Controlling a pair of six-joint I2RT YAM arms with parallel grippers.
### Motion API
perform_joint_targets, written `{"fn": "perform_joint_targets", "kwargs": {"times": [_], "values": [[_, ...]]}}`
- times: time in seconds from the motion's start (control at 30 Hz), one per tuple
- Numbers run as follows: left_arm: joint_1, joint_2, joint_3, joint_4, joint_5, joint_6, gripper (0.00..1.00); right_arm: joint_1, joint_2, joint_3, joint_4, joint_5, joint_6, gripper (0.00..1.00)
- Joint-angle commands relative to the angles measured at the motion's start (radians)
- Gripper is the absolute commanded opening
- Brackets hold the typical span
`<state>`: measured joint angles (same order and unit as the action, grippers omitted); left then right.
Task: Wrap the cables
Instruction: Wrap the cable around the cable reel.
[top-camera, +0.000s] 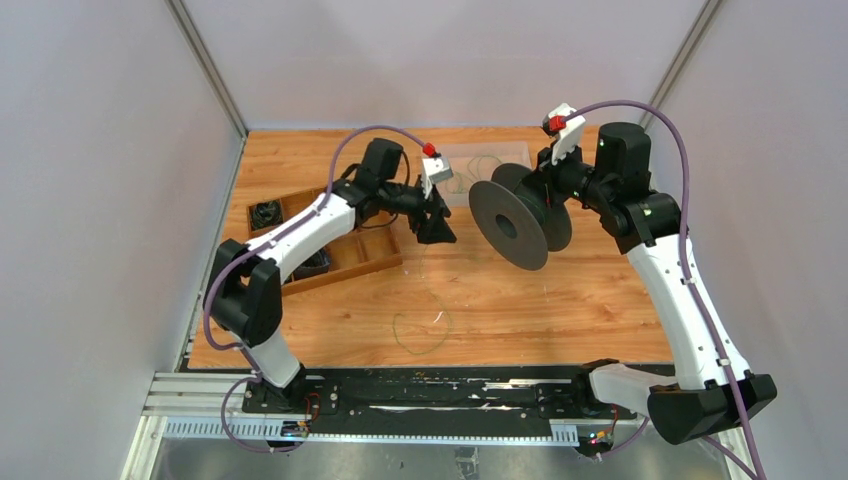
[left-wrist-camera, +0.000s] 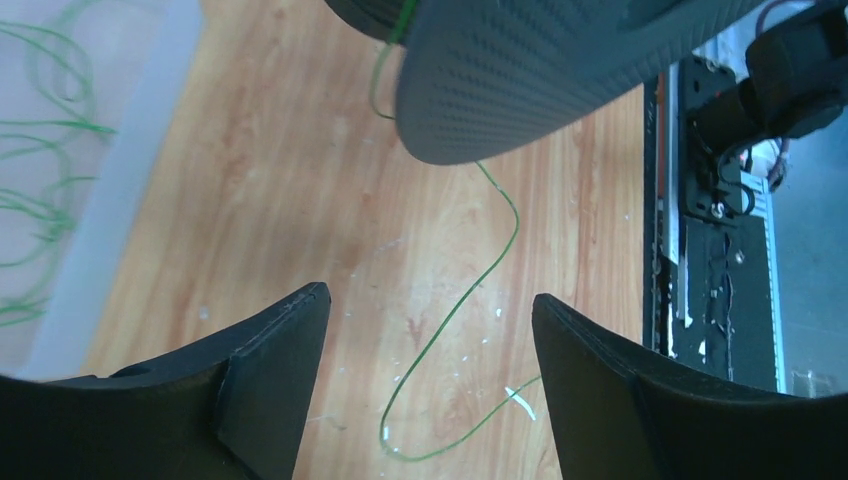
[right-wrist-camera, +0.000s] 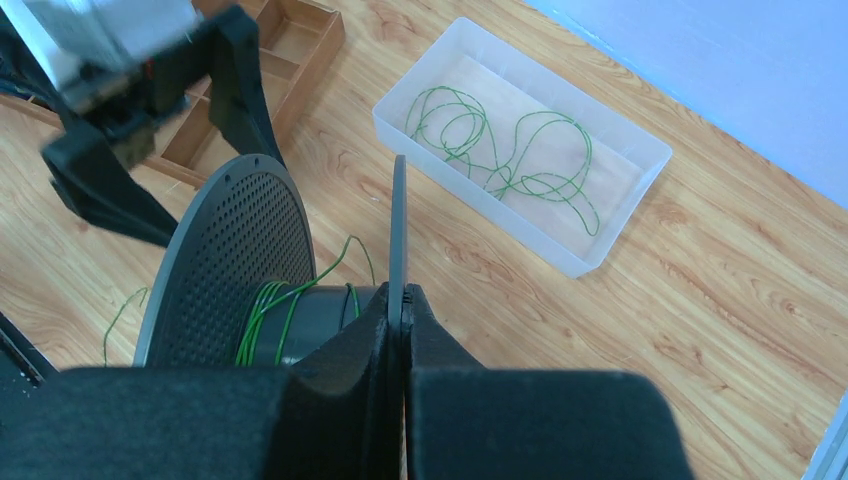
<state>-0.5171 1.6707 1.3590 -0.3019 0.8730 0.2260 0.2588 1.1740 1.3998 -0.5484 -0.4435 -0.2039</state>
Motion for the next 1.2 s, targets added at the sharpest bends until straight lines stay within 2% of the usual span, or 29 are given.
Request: {"fn": "perform_joint_targets", "kwargs": {"times": [0.0,0.17,0.3,0.4,0.53,0.7,0.8,0.87,1.17], "values": [[-0.046,0.046,-0.073,0.153,0.028,0.011,0.80,-0.013,-0.007,0.039,0.035,-0.024,0.008,0.01],[-0.068,0.100,-0.087,0.091,0.042,0.208,0.86,-0.013,-0.007,0.035,0.038,-0.020,0.007,0.01],[-0.086,0.139,-0.078,0.045,-0.005,0.296,0.83,-0.013,-0.002,0.033,0.038,-0.024,0.009,0.01],[-0.094,0.166,-0.062,-0.025,-0.011,0.353,0.72,-0.013,-0.002,0.031,0.039,-0.021,0.009,0.01],[-0.096,0.169,-0.085,-0.047,0.000,0.363,0.50,-0.013,-0.007,0.031,0.039,-0.006,0.005,0.01],[-0.104,0.157,-0.121,-0.044,-0.005,0.339,0.16,-0.013,0.001,0.029,0.050,0.064,0.031,0.01],[-0.122,0.140,-0.161,-0.026,-0.028,0.325,0.04,-0.013,0.011,0.035,0.054,0.120,0.055,0.01],[-0.132,0.119,-0.193,-0.006,-0.048,0.320,0.00,-0.013,0.020,0.044,0.055,0.161,0.073,0.01],[-0.176,0.019,-0.275,0.037,-0.112,0.297,0.00,-0.013,0.054,0.062,0.056,0.278,0.111,0.01]]}}
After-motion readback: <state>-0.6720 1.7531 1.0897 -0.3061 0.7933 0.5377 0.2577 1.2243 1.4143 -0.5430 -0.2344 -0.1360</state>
